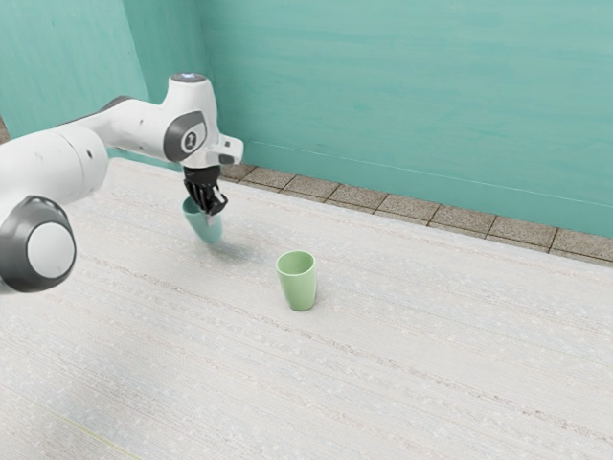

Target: Place the left cup onto the right cup

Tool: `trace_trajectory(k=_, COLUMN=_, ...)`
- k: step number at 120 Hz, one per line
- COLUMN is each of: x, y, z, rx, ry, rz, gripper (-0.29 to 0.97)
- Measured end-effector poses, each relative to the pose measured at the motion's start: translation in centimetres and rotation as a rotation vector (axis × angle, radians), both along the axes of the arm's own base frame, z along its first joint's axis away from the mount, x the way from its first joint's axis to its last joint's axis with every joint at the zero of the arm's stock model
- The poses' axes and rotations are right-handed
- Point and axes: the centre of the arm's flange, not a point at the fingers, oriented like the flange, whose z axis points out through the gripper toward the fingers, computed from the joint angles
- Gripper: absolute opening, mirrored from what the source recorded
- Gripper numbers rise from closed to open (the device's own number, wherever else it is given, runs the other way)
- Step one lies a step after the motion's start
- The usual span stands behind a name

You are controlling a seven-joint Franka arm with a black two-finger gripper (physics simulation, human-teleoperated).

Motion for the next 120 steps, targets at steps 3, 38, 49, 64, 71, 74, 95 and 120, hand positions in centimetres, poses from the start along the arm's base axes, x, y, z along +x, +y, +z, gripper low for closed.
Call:
trace_trajectory(k=3, x=0.0, y=0.0, z=0.3, rx=0.002, ry=-0.004, rz=0.001, gripper=-0.09)
trace_trajectory(k=38, x=-0.6, y=-3.0, z=4.0, rx=0.018, ry=-0.027, rz=-0.034, gripper=-0.09)
trace_trajectory(k=49, x=-1.1, y=-4.5, z=4.5, rx=0.022, ry=-0.02, rz=-0.053, gripper=-0.09)
trace_trajectory(k=64, x=-1.7, y=-6.7, z=5.5, rx=0.027, ry=-0.017, rz=-0.079, gripper=-0.09)
trace_trajectory(k=71, x=-2.0, y=-7.9, z=5.9, rx=0.03, ry=-0.014, rz=-0.093, gripper=-0.09)
trace_trajectory(k=74, x=-2.2, y=-8.5, z=6.1, rx=0.032, ry=-0.013, rz=-0.099, gripper=-0.09)
trace_trajectory(k=95, x=-3.4, y=-11.8, z=8.1, rx=0.044, ry=-0.022, rz=-0.138, gripper=-0.09)
trace_trajectory(k=120, x=-5.0, y=-15.9, z=10.1, rx=0.051, ry=-0.032, rz=-0.181, gripper=-0.09)
